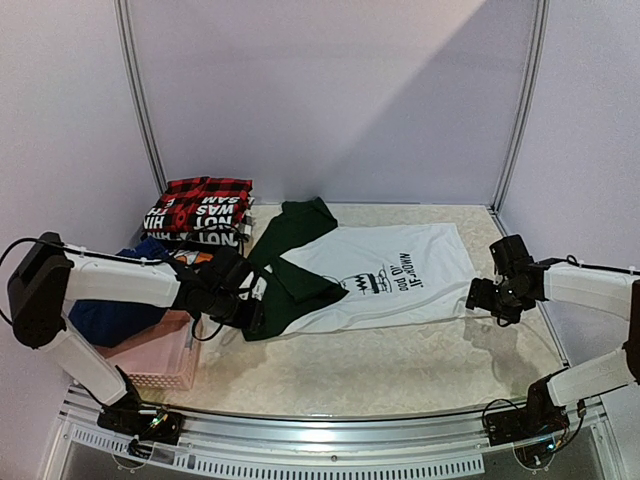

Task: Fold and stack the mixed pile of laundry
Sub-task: Adjust the 1/3-folded T-shirt at the center of the board.

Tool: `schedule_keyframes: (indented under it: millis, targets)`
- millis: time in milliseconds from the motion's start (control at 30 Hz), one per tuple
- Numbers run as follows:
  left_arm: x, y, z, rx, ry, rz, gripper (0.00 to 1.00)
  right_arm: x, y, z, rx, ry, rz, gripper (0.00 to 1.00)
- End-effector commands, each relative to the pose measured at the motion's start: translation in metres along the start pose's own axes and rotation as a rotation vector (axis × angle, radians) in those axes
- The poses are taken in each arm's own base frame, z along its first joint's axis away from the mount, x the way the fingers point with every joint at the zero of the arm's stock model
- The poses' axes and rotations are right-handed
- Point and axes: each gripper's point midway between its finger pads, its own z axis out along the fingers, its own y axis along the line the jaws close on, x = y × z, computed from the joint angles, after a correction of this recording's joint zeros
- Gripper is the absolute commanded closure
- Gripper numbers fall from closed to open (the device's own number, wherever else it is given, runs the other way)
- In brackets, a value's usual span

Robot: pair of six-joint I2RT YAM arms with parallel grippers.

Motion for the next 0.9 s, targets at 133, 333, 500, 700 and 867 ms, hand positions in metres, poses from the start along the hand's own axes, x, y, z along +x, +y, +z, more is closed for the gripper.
schedule_keyframes:
  millis: [133, 333, 500, 700, 867]
  targets:
    - [0.013, -0.014, 0.016, 0.070, 0.041, -0.015, 0.52, -0.001, -0.001, 0.001, -0.010, -0.016, 0.017, 0.12]
    - [0.022, -0.014, 0.026, 0.070, 0.069, -0.024, 0.65, 0.000, -0.001, 0.003, -0.004, -0.012, 0.015, 0.12]
    - [0.017, -0.014, 0.024, 0.064, 0.050, -0.030, 1.00, 0.001, -0.002, 0.005, 0.005, -0.006, 0.014, 0.13]
    - [0.003, -0.010, 0.008, 0.011, 0.033, -0.003, 1.00, 0.001, -0.004, 0.007, 0.023, -0.001, 0.020, 0.13]
    - [-0.008, -0.004, -0.009, -0.034, 0.009, 0.016, 0.98, 0.001, -0.005, 0.008, 0.031, 0.003, 0.021, 0.13]
